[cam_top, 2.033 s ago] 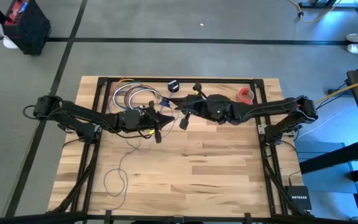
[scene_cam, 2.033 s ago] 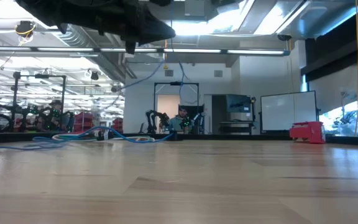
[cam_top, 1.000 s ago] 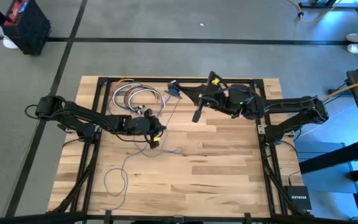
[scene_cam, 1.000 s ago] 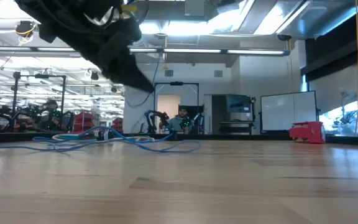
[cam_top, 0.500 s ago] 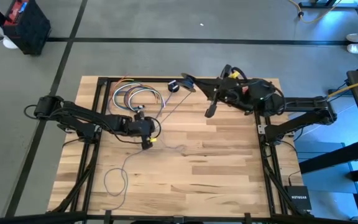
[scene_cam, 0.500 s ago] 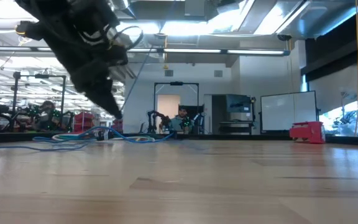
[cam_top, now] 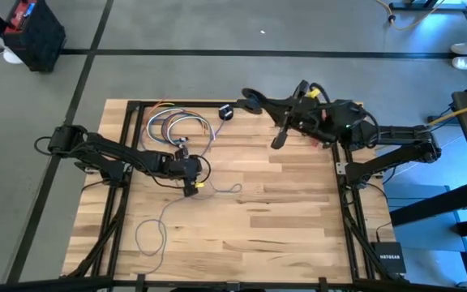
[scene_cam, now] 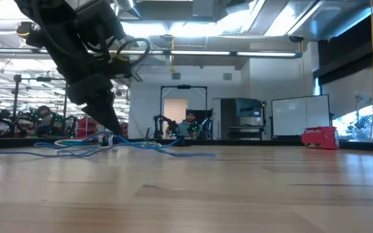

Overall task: Coil cords
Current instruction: Coil the blue wire onto the spool

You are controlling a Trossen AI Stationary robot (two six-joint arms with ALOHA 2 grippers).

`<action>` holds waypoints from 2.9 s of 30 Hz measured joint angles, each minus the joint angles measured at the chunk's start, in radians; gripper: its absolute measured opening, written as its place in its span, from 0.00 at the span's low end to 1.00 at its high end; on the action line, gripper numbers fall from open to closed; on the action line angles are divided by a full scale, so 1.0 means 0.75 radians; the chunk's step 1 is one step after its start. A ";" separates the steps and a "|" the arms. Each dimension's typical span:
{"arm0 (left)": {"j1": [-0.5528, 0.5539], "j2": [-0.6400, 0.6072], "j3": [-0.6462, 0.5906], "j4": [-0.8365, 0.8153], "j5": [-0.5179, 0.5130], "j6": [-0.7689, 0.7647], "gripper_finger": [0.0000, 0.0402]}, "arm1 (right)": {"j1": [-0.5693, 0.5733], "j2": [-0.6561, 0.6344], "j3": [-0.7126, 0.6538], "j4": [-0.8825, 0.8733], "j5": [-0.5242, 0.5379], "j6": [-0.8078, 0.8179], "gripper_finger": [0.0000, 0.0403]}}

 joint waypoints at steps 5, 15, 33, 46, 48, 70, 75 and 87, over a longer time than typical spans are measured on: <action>-0.012 -0.029 0.050 -0.058 0.019 0.027 0.29 | 0.000 0.009 -0.005 -0.040 -0.002 -0.002 0.02; -0.073 -0.259 0.154 0.151 0.018 0.077 0.36 | 0.000 0.009 -0.008 -0.138 0.000 0.001 0.02; -0.074 -0.055 0.154 1.066 0.126 0.361 0.35 | 0.000 0.184 -0.010 -0.188 0.023 -0.002 0.02; 0.039 0.027 0.155 1.154 0.332 0.209 0.35 | 0.000 0.269 -0.011 -0.090 0.023 -0.040 0.02; 0.054 0.034 0.155 1.151 0.351 0.175 0.35 | 0.000 0.271 -0.011 -0.085 0.022 -0.043 0.02; 0.106 0.029 0.155 1.086 0.645 0.080 0.35 | 0.001 0.296 -0.012 -0.077 0.010 -0.075 0.02; 0.106 0.094 0.155 1.148 0.645 0.040 0.35 | 0.001 0.296 -0.012 -0.052 -0.003 -0.075 0.02; 0.114 0.130 0.155 1.141 0.646 0.108 0.19 | 0.001 0.295 -0.012 -0.055 -0.022 -0.075 0.02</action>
